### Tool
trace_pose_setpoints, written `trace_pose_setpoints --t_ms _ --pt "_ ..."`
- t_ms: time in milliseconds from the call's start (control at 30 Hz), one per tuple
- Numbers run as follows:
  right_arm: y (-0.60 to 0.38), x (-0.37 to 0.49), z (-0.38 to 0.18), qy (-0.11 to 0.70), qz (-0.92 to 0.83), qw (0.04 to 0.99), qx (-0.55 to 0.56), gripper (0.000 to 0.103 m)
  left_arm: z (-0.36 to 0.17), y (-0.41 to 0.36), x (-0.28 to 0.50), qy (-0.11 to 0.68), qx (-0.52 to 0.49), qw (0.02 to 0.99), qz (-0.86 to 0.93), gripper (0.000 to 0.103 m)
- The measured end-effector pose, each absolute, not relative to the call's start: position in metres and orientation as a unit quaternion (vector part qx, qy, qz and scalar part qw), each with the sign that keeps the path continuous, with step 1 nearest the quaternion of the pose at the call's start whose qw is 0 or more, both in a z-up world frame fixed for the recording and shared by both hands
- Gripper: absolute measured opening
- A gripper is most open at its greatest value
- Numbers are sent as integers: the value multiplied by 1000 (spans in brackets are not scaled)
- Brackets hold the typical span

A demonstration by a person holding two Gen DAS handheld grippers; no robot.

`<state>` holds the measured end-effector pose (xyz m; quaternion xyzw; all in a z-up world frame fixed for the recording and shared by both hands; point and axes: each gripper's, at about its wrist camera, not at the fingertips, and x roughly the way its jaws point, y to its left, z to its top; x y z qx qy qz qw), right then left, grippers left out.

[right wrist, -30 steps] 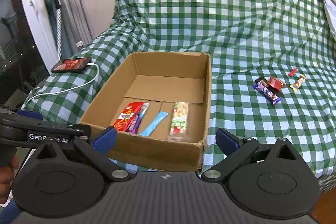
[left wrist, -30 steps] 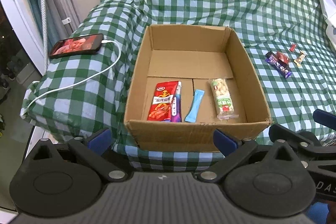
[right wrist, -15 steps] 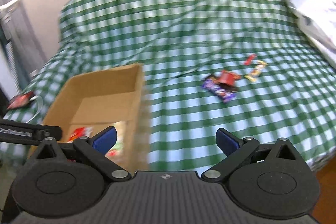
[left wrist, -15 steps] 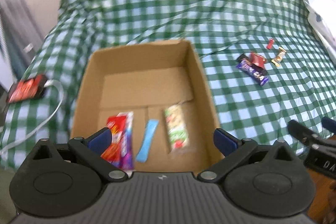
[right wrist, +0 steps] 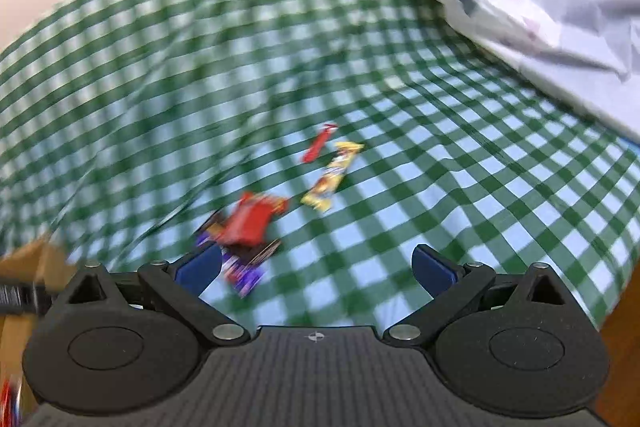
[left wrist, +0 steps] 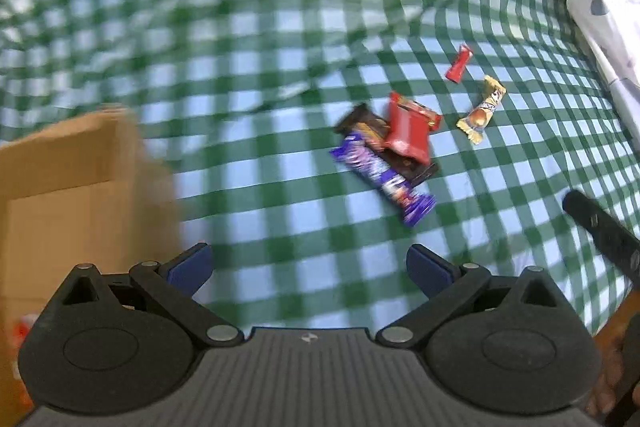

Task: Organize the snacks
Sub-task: 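Move both tools over to the snack pile beside the box, then grasp the yellow candy bar with the right tool while the left tool grasps the purple wrapper snack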

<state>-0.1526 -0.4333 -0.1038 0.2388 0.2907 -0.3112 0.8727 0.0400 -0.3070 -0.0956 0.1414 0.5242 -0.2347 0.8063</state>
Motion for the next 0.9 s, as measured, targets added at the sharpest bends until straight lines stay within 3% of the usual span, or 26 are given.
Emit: trace_pose_setpoints --t_ms 233,500,533,567,600,633,667,700,900 --pt "-527 -70 -172 295 -323 858 269 101 -178 -376 97 550 126 791 -236 103" --pt "-585 9 -224 330 -348 841 250 100 -214 -376 124 589 77 773 -224 100" --pt "-587 13 -229 336 -353 837 250 97 -213 -374 122 584 84 775 -224 95" --pt "-586 15 -233 337 -360 836 241 92 -212 -373 118 573 104 782 -222 77" --pt "-583 18 -234 338 -366 841 211 66 -210 -373 114 558 127 789 -221 56" --pt "-577 20 -233 340 -359 850 181 29 -209 -373 110 545 146 795 -224 46" --pt "-574 20 -234 344 -352 855 165 25 -207 -370 108 539 146 795 -236 17" --pt "-573 19 -233 347 -347 856 163 18 -206 -367 108 542 142 792 -243 15" --pt "-549 -5 -226 367 -320 857 165 15 -193 -336 83 548 146 784 -252 15"
